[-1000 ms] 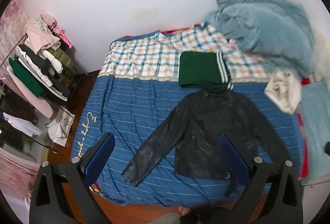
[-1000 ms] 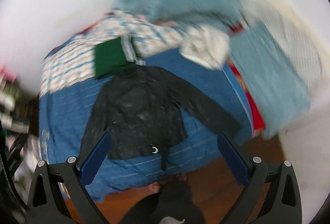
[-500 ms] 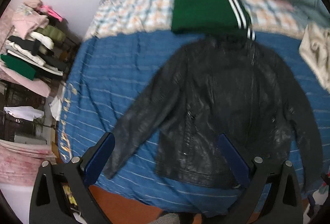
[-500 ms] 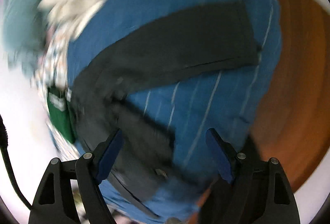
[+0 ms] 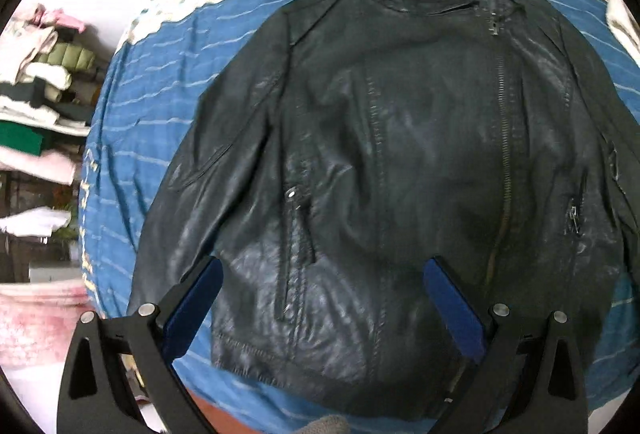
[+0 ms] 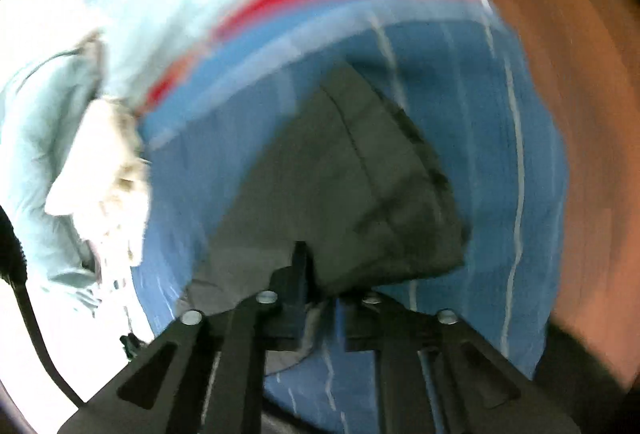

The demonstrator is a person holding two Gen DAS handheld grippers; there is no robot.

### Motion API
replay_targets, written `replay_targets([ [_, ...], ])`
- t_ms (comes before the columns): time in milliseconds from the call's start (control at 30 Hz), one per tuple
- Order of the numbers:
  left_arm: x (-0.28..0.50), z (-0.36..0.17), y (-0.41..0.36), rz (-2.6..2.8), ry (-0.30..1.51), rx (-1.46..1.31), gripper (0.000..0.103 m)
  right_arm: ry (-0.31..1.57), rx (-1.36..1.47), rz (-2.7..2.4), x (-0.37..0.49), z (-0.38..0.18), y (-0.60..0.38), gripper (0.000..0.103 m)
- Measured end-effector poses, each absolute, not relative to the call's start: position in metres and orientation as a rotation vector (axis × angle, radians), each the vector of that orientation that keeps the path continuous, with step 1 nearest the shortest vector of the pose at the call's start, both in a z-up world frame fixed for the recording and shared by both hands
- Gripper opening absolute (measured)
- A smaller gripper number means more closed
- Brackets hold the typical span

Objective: Fold large clothes
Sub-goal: 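Grasp the jacket's sleeve cuff with the right gripper and lift it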

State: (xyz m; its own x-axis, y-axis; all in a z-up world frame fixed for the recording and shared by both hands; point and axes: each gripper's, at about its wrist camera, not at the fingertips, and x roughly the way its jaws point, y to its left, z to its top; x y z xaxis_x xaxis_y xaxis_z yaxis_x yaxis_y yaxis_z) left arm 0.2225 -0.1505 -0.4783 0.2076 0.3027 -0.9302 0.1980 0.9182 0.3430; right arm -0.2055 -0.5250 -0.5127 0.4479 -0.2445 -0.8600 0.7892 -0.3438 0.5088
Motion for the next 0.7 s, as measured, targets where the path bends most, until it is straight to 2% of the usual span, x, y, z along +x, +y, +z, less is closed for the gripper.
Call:
replay_targets([
  [100,0.223,-0.486,-0.156,0.037,1.332,0.445,0.103,0.545,1.565,-1.068,-0.201,-0.531,-0.541,0.012],
  [133,0.225,-0.491,-0.159,0.03,1.329,0.451,0.103,0.547,1.581,-1.051,-0.201,-0.538,-0.545,0.019],
  [167,0.226,-0.499,-0.159,0.025,1.331,0.458,0.103,0.538,1.608,-1.03,-0.205,-0.551,-0.543,0.036],
  [200,0.227,-0.505,-0.158,0.023,1.339,0.453,0.103,0.495,1.649,-1.005,-0.21,-0.565,-0.544,0.042],
  [300,0.231,-0.519,-0.155,0.026,1.355,0.428,0.103,0.378,1.683,-0.986,-0.219,-0.578,-0.543,0.045],
  [400,0.233,-0.528,-0.151,0.028,1.359,0.423,0.103,0.24,1.722,-0.996,-0.222,-0.583,-0.542,0.056],
  [500,0.238,-0.533,-0.145,0.032,1.359,0.41,0.103,0.185,1.712,-1.015,-0.219,-0.583,-0.55,0.059],
  [533,0.24,-0.533,-0.144,0.033,1.356,0.41,0.103,0.182,1.69,-1.034,-0.213,-0.58,-0.553,0.051],
  [567,0.241,-0.533,-0.142,0.034,1.352,0.408,0.103,0.193,1.661,-1.043,-0.209,-0.575,-0.557,0.014],
  [600,0.243,-0.531,-0.14,0.034,1.345,0.403,0.103,0.197,1.645,-1.037,-0.209,-0.568,-0.557,0.009],
  [700,0.246,-0.521,-0.13,0.039,1.325,0.388,0.103,0.225,1.537,-1.031,-0.183,-0.521,-0.562,0.007],
])
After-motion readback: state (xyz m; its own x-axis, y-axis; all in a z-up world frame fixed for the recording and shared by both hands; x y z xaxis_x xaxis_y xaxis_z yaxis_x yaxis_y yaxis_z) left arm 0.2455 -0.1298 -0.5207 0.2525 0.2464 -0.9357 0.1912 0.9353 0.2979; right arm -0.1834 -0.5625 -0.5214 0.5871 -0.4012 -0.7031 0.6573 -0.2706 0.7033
